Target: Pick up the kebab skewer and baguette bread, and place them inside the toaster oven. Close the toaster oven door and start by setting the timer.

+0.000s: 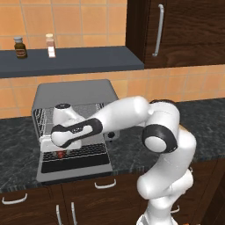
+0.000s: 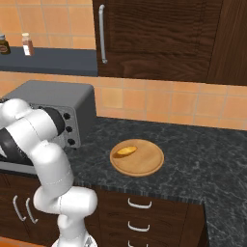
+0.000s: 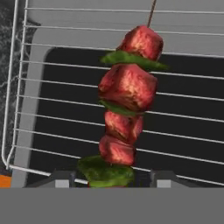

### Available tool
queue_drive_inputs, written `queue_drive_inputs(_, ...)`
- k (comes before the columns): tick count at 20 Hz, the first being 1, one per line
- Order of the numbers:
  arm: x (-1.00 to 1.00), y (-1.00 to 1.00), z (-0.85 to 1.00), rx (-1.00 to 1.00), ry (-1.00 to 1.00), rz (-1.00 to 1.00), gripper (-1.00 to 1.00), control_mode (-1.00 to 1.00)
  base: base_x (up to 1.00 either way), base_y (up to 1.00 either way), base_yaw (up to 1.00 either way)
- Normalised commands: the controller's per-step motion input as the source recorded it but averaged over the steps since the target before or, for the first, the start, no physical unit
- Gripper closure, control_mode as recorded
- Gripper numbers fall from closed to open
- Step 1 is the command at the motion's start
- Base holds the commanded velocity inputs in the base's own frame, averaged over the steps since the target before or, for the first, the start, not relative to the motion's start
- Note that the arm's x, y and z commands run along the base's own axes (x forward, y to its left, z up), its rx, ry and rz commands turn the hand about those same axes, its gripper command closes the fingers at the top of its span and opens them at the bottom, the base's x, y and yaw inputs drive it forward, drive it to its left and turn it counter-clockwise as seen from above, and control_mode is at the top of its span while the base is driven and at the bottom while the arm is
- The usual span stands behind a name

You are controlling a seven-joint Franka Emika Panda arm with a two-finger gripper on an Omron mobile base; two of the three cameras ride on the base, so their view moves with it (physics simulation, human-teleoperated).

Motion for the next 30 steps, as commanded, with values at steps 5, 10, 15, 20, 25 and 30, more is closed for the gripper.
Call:
queue_drive_inputs(5, -0.19, -0.51, 0.35, -0.03, -0.13, 0.0, -1.0, -1.0, 0.0, 0.0, 0.0)
queue_drive_inputs(10, -0.54, -0.87, 0.44, 0.0, -0.15, 0.0, -1.0, -1.0, 0.0, 0.0, 0.0)
queue_drive_inputs(15, -0.7, -1.0, 0.1, 0.0, -0.04, -0.06, -1.0, -1.0, 0.0, 0.0, 0.0)
queue_drive_inputs(20, -0.11, -1.0, 0.32, 0.0, 0.01, -0.19, -1.0, -1.0, 0.0, 0.0, 0.0)
queue_drive_inputs(25, 0.0, -1.0, 0.51, 0.0, 0.04, -0.26, -1.0, -1.0, 0.0, 0.0, 0.0)
queue_drive_inputs(30, 0.13, -1.0, 0.13, 0.0, 0.07, -0.4, -1.0, -1.0, 0.0, 0.0, 0.0)
